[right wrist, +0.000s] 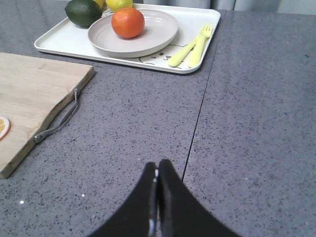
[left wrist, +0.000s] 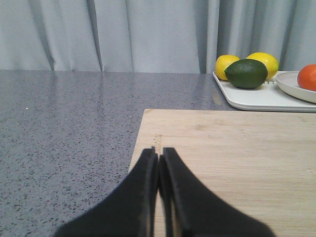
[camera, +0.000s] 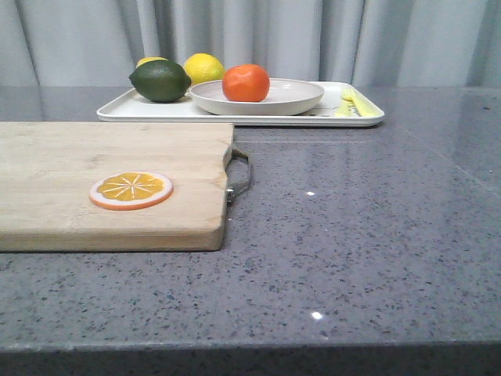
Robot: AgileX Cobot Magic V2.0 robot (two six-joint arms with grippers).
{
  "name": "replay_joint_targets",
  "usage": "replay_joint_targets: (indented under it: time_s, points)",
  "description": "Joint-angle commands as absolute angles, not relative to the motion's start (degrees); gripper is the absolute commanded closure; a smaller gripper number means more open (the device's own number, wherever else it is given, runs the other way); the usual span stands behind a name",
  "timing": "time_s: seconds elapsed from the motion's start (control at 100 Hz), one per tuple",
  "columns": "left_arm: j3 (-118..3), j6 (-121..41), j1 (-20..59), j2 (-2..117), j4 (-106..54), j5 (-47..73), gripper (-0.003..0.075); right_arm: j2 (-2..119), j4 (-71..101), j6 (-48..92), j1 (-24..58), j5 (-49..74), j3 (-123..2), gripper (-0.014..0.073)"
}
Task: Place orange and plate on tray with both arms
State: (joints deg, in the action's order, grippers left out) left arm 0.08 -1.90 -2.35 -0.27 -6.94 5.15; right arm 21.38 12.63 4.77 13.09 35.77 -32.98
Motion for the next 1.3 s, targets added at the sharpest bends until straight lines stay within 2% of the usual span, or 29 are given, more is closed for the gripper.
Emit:
replay_joint_targets:
  time_s: [0.0,0.19,0.45,0.59,0.76,1.01,1.29]
  points:
    - [0.54,-1.44,-2.28,-2.2,-7.01,1.16,0.0741,21.71,12.93,5.25,13.14,32.18,-34.3,0.0662]
    - [0.54,-1.44,-2.28,-2.2,-7.01,1.16,0.0741,21.71,12.16,5.25,13.14,28.18,-33.25,0.0662]
    - [0.54,-1.44,-2.28,-2.2,-7.01,1.16,0.0741,19.97,5.26,3.79,13.08,6.42,-23.63,0.0662]
    - [0.54,-1.44,-2.28,-2.2,-7.01,1.16,0.0741,17.61,0.97,-2.03,10.92,-1.12,-18.41,0.0662]
    - [0.54,-1.44,-2.28,-2.2,-7.01,1.16,0.0741,14.43,-4.32,-8.73,6.38,-2.06,-14.12,0.0662]
    - [0.54,-1.44,-2.28,-2.2,-7.01,1.16,0.0741,9.32,-5.27,-8.79,1.25,-2.19,-8.72,0.0662]
    - [0.54,-1.44,-2.28,-2.2,-7.01,1.16,0.0741,2.92,-5.27,-8.79,-0.18,-3.88,-3.21,0.0662]
